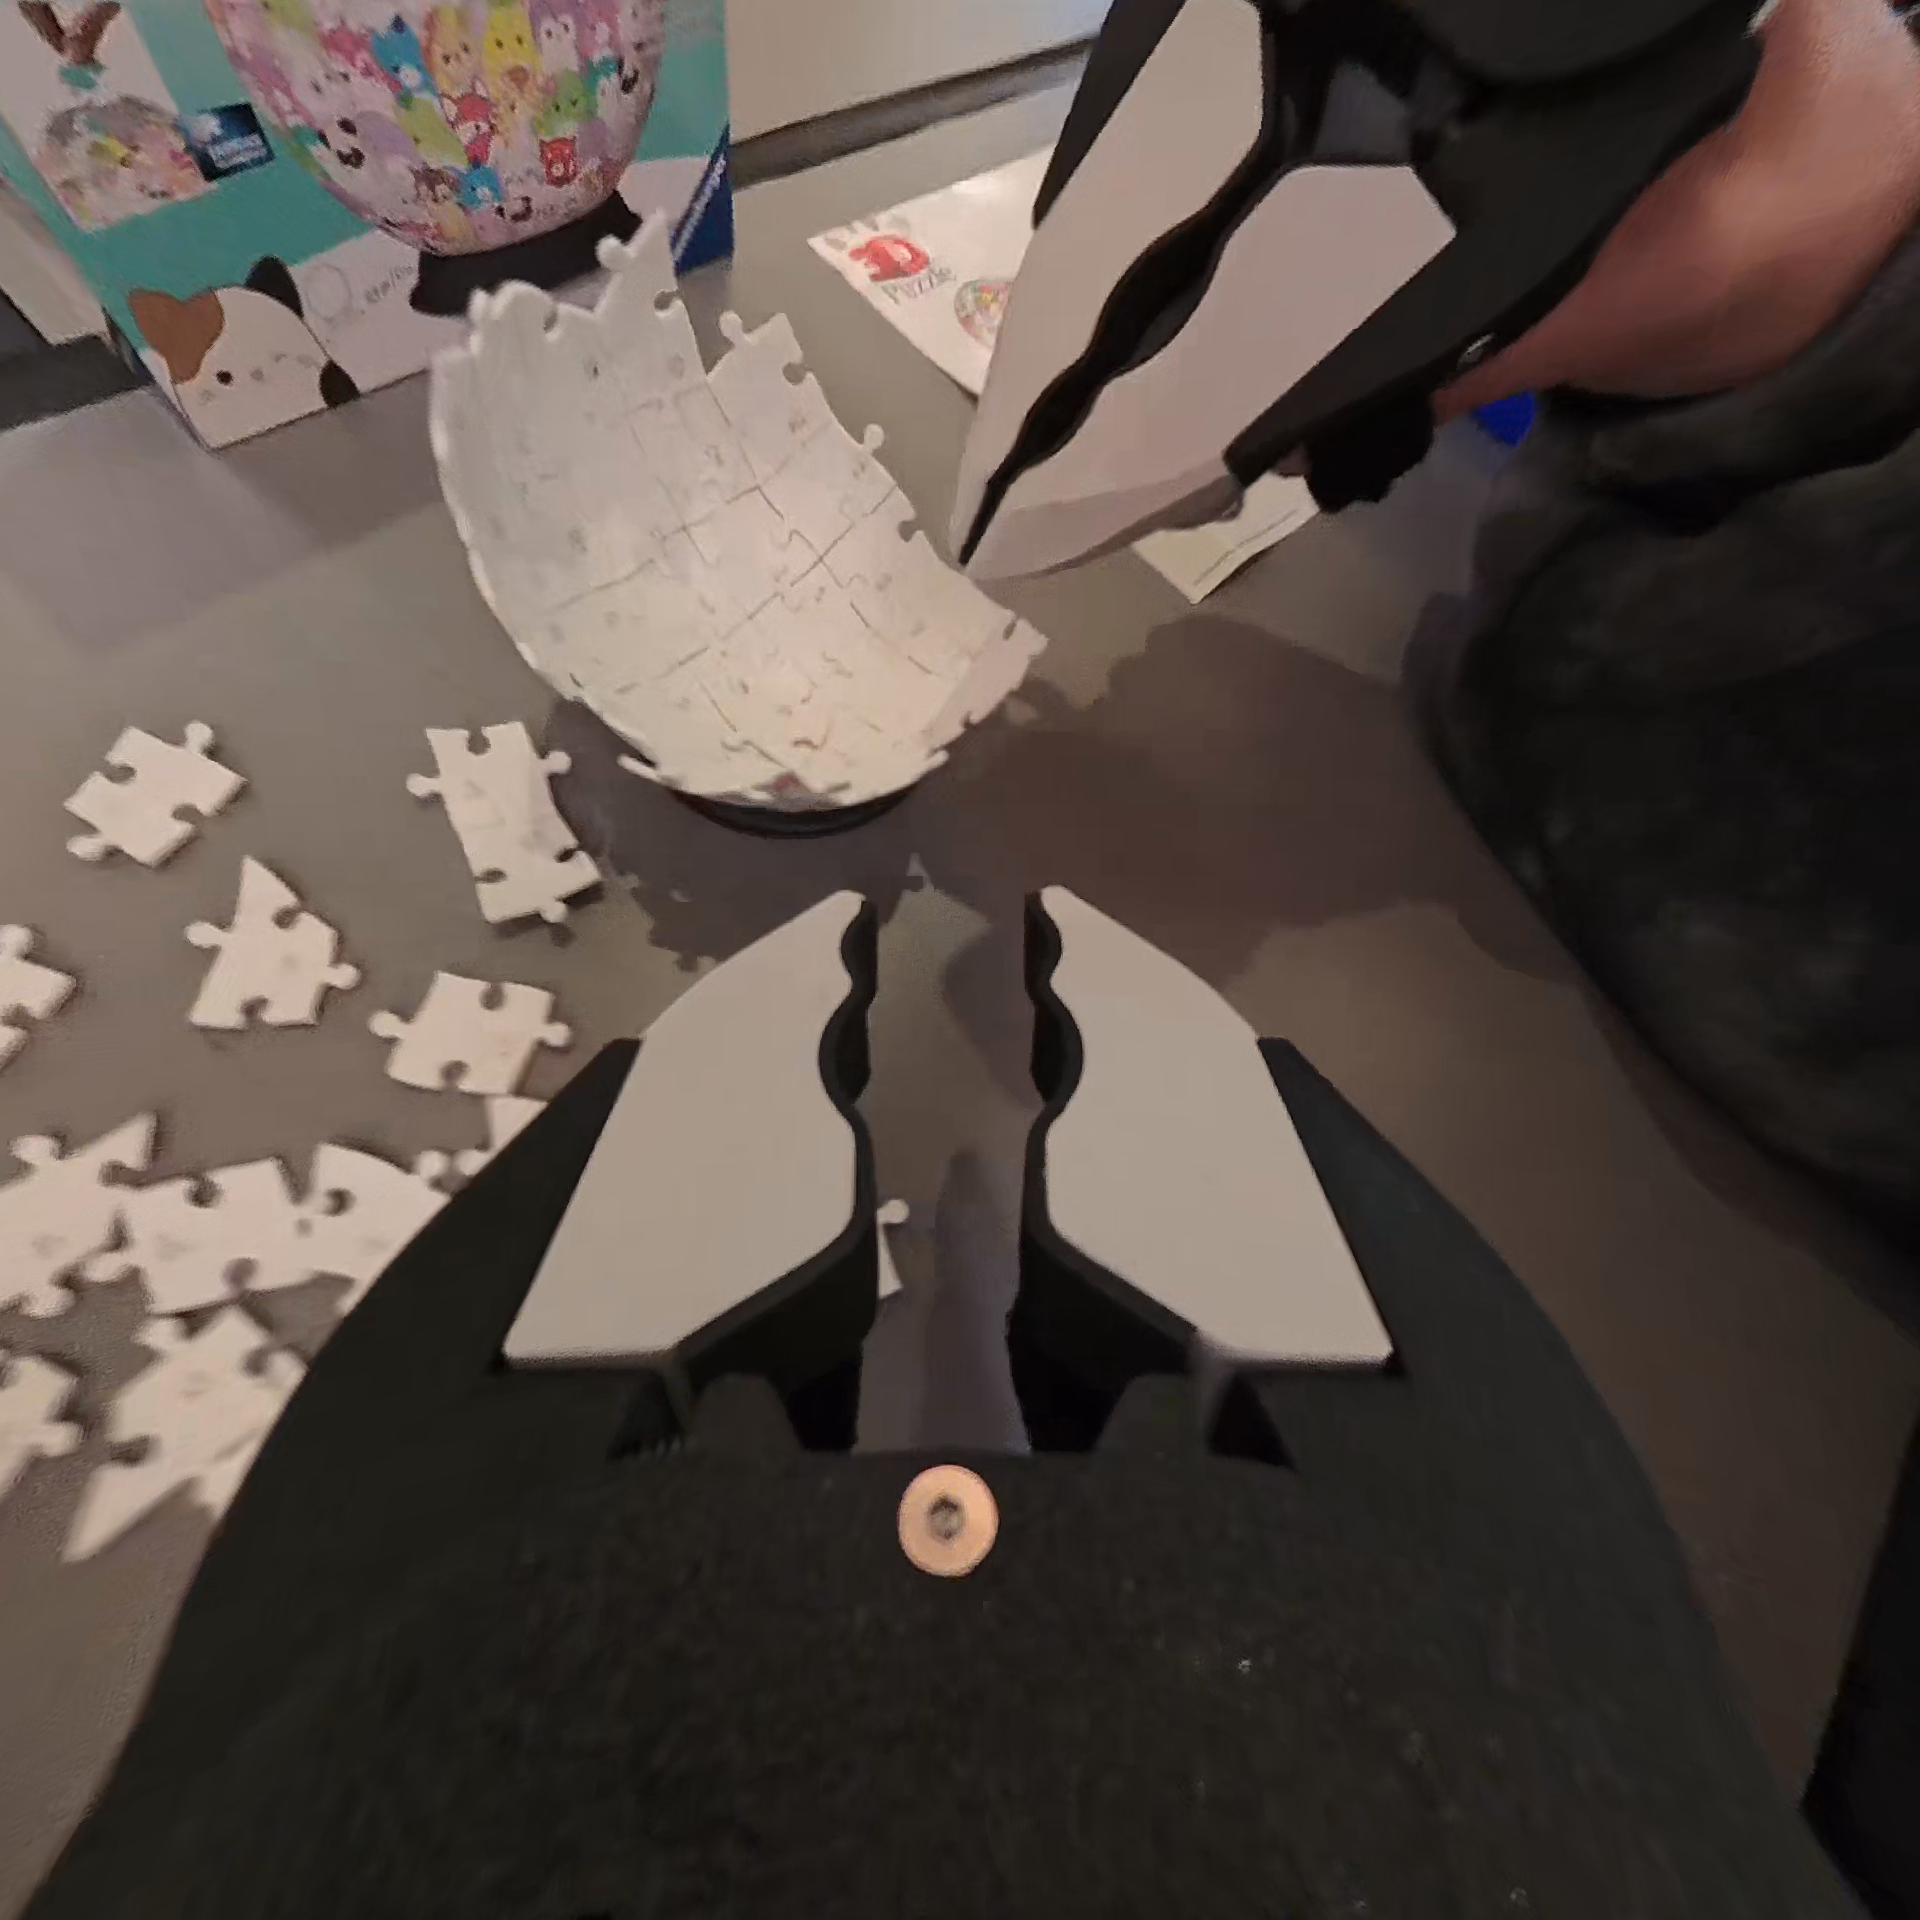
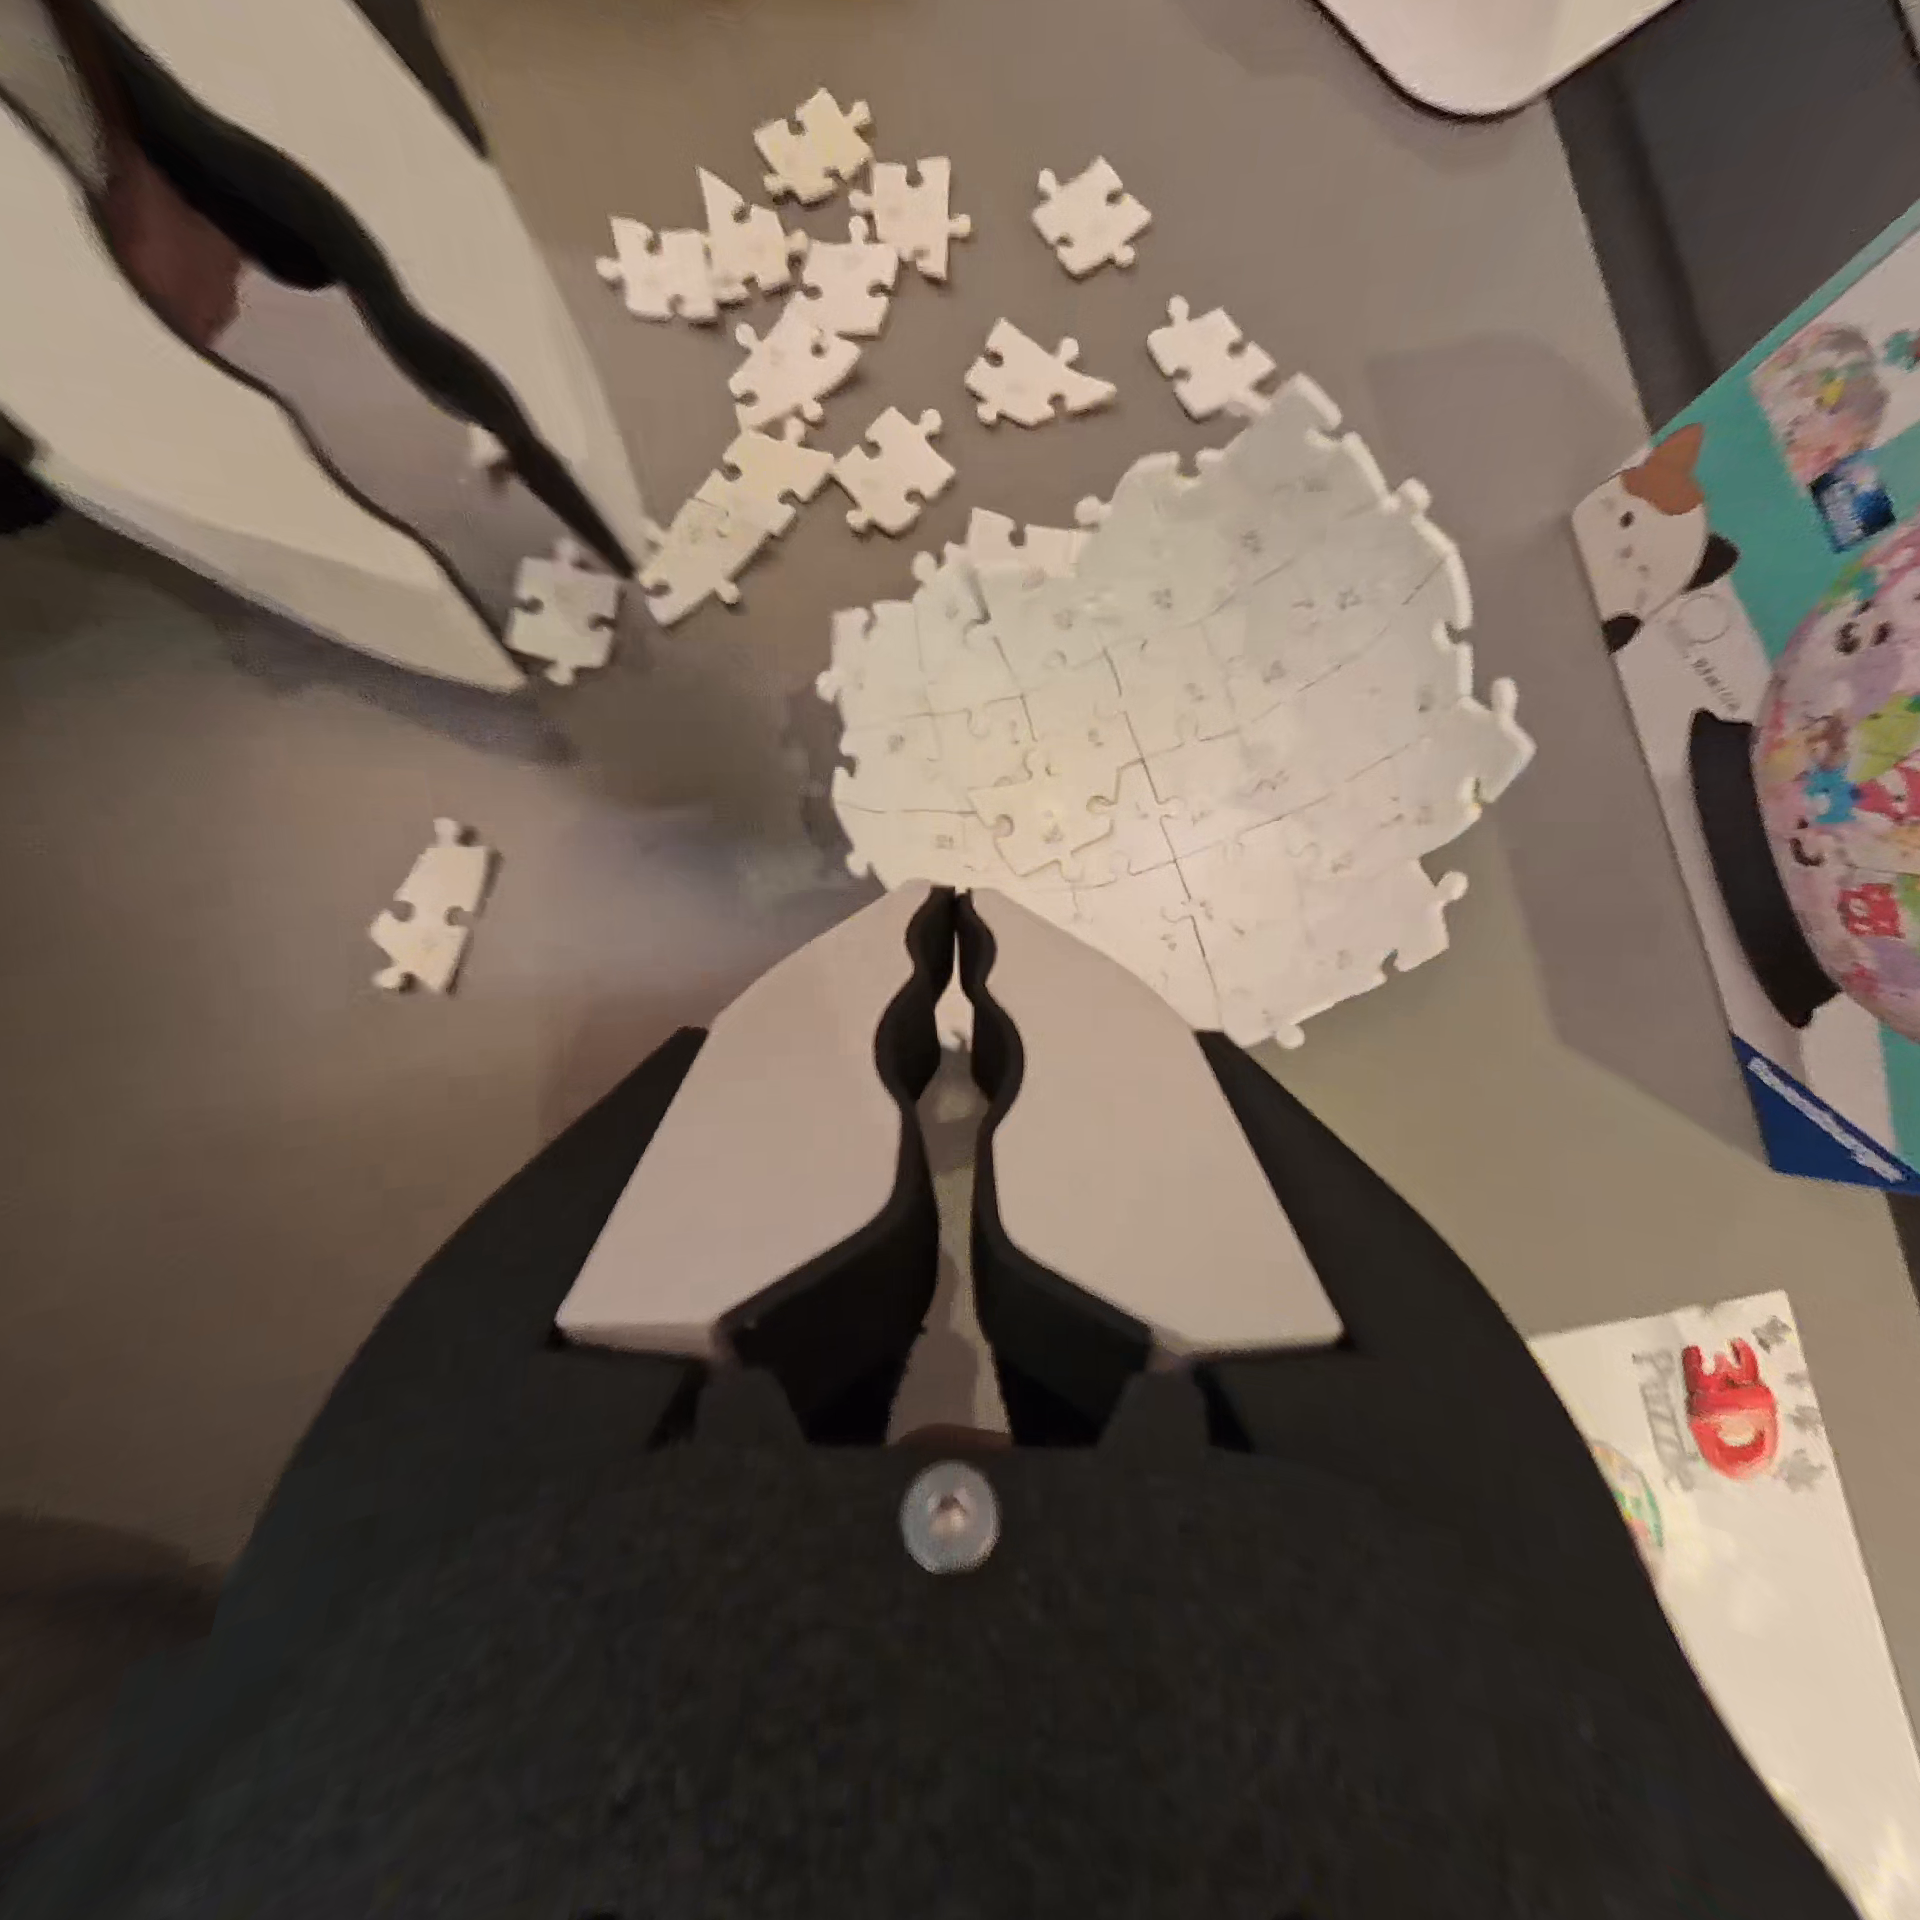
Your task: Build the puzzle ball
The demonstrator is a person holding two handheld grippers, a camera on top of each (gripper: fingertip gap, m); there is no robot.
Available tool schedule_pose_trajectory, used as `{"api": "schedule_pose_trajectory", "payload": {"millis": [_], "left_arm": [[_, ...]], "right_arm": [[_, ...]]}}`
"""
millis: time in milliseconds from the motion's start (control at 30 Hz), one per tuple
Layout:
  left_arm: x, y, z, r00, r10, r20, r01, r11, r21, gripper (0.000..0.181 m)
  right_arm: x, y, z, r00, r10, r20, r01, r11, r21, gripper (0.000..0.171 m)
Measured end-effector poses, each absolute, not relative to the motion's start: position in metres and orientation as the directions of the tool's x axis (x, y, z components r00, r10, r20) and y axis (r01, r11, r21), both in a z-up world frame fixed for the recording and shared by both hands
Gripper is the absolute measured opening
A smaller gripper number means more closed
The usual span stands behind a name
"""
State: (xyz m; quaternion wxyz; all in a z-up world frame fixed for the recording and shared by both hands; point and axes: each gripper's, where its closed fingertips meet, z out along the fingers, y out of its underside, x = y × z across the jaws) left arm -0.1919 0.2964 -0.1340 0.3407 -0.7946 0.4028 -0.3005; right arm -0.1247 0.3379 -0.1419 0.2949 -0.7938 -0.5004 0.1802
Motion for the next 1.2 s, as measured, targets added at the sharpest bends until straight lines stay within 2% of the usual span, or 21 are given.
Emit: {"api": "schedule_pose_trajectory", "payload": {"millis": [167, 267, 433, 733, 967, 1100, 1200], "left_arm": [[-0.187, 0.276, -0.150, 0.517, -0.826, 0.223, -0.394, -0.461, -0.795, 0.025], [-0.182, 0.262, -0.158, 0.503, -0.832, 0.232, -0.420, -0.470, -0.776, 0.025], [-0.175, 0.253, -0.162, 0.478, -0.837, 0.267, -0.422, -0.485, -0.766, 0.025], [-0.180, 0.258, -0.169, 0.487, -0.822, 0.295, -0.408, -0.512, -0.756, 0.026], [-0.183, 0.283, -0.179, 0.565, -0.747, 0.352, -0.341, -0.599, -0.724, 0.025], [-0.185, 0.309, -0.180, 0.592, -0.657, 0.466, -0.238, -0.695, -0.678, 0.037], [-0.186, 0.323, -0.174, 0.566, -0.617, 0.546, -0.170, -0.736, -0.655, 0.039]], "right_arm": [[-0.116, 0.342, -0.176, 0.457, 0.889, 0.000, 0.773, -0.398, -0.493, 0.000], [-0.121, 0.345, -0.179, 0.414, 0.910, -0.002, 0.823, -0.375, -0.427, 0.000], [-0.120, 0.345, -0.195, 0.328, 0.945, 0.005, 0.915, -0.317, -0.250, 0.000], [-0.121, 0.361, -0.205, 0.322, 0.938, 0.129, 0.928, -0.286, -0.238, 0.000], [-0.123, 0.374, -0.207, 0.310, 0.892, 0.328, 0.934, -0.222, -0.279, 0.000], [-0.126, 0.376, -0.207, 0.314, 0.851, 0.420, 0.929, -0.185, -0.319, 0.000], [-0.127, 0.378, -0.206, 0.319, 0.815, 0.483, 0.926, -0.160, -0.342, 0.000]]}}
